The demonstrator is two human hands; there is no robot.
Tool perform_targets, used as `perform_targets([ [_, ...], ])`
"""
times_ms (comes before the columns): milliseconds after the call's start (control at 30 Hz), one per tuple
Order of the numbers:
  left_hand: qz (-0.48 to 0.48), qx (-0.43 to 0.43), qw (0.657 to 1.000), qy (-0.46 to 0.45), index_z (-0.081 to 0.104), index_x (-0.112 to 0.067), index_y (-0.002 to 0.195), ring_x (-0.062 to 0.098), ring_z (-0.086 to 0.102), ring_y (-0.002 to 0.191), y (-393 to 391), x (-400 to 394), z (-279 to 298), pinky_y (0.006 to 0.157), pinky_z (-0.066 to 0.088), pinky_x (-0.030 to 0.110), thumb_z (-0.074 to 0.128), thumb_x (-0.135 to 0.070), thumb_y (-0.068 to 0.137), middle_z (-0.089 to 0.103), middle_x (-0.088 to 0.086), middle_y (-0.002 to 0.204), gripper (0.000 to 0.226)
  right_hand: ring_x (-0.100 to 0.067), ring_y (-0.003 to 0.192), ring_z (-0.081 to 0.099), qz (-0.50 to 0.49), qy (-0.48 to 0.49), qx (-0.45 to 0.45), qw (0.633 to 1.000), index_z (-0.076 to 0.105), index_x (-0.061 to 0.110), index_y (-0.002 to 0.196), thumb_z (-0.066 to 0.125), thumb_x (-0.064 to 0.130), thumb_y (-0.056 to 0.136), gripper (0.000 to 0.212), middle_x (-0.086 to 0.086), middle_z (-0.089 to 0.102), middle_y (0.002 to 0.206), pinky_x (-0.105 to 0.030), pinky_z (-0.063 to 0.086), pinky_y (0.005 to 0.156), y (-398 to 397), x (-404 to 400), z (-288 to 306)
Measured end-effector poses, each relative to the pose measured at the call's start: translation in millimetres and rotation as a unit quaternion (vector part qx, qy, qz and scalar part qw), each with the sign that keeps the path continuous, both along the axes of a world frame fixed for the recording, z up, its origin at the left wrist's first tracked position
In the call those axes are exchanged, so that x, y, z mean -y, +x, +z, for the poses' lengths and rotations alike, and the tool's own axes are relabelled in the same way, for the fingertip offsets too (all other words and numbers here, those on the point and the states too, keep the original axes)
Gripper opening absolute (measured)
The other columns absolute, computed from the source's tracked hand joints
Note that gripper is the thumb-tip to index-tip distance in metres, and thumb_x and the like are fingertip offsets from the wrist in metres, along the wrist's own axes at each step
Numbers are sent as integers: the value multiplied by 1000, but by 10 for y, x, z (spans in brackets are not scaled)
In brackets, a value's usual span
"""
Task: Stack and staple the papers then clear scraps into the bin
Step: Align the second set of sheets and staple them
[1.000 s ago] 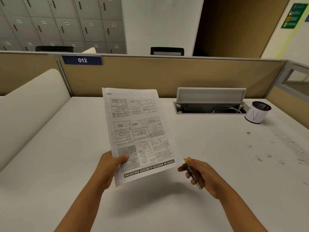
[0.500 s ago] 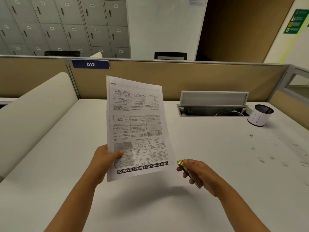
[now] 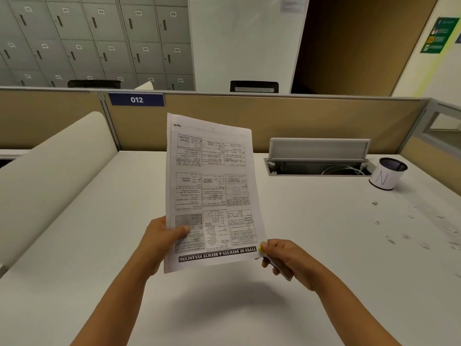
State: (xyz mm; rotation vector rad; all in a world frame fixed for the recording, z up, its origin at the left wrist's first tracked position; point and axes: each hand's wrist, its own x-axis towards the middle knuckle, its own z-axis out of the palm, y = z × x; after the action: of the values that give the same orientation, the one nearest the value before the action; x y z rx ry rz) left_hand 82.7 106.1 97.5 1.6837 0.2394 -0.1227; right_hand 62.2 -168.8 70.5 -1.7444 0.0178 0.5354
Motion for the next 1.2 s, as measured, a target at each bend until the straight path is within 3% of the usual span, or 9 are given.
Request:
perform_targets([
  [133, 4, 1, 1000, -4, 61, -5, 109, 30, 68, 85, 14, 9, 4, 72, 57, 39, 61, 0, 83, 70, 13, 99, 26, 0, 60, 58, -22, 18, -3, 1000, 68, 6, 105, 52, 31, 94, 32, 8, 68, 75, -17, 45, 59, 6, -27, 1],
  [333, 7, 4, 1000, -5, 60, -3, 113, 31, 68, 88, 36, 21, -7, 74, 56, 40, 61, -1, 84, 69, 15, 102, 30, -9, 76, 61, -60, 36, 11, 997, 68, 10, 109, 54, 31, 92, 31, -1, 71, 96, -19, 47, 65, 18, -53, -5],
  [600, 11, 8, 1000, -3, 59, -4, 115, 31, 67, 89, 70, 58, 5, 79, 56, 44, 62, -3, 84, 69, 14, 106, 31, -10, 62, 55, -158, 71, 20, 985, 71, 11, 85, 60, 25, 90, 18, -2, 65, 72, -20, 40, 57, 23, -171, -2],
  [733, 14, 7, 1000, -4, 60, -5, 114, 29, 68, 86, 71, 84, -2, 73, 57, 39, 61, -2, 84, 69, 12, 103, 30, -9, 61, 55, -180, 56, 29, 982, 71, 7, 87, 62, 24, 88, 19, -2, 65, 72, -19, 40, 54, 9, -189, -40],
  [833, 16, 7, 1000, -1, 60, -4, 114, 29, 68, 86, 73, 82, -7, 73, 57, 39, 61, -2, 84, 69, 12, 102, 31, -12, 69, 55, -142, 39, 10, 989, 71, 13, 95, 57, 32, 91, 24, 1, 66, 77, -20, 44, 59, -7, -167, -41],
  [967, 23, 5, 1000, -3, 59, -3, 115, 28, 68, 85, 79, 93, -13, 72, 56, 39, 61, -2, 84, 69, 13, 102, 31, -11, 85, 60, -115, 8, 1, 993, 65, 18, 110, 56, 37, 90, 29, 1, 68, 100, -20, 47, 68, -30, -64, -97],
  [1033, 30, 5, 1000, -3, 59, -4, 115, 28, 67, 84, 92, 89, -13, 72, 57, 39, 62, -2, 84, 68, 14, 104, 31, -10, 85, 60, -138, -22, 7, 990, 62, 18, 112, 58, 34, 90, 28, 1, 66, 102, -20, 46, 69, -47, 13, -169],
  [1200, 40, 3, 999, 1, 58, -5, 116, 26, 67, 82, 126, 80, -17, 67, 56, 36, 62, -2, 84, 68, 13, 103, 32, -14, 98, 58, -166, -256, 85, 948, 57, 19, 113, 61, 37, 87, 33, 3, 61, 107, -23, 41, 78, -48, 207, -469],
])
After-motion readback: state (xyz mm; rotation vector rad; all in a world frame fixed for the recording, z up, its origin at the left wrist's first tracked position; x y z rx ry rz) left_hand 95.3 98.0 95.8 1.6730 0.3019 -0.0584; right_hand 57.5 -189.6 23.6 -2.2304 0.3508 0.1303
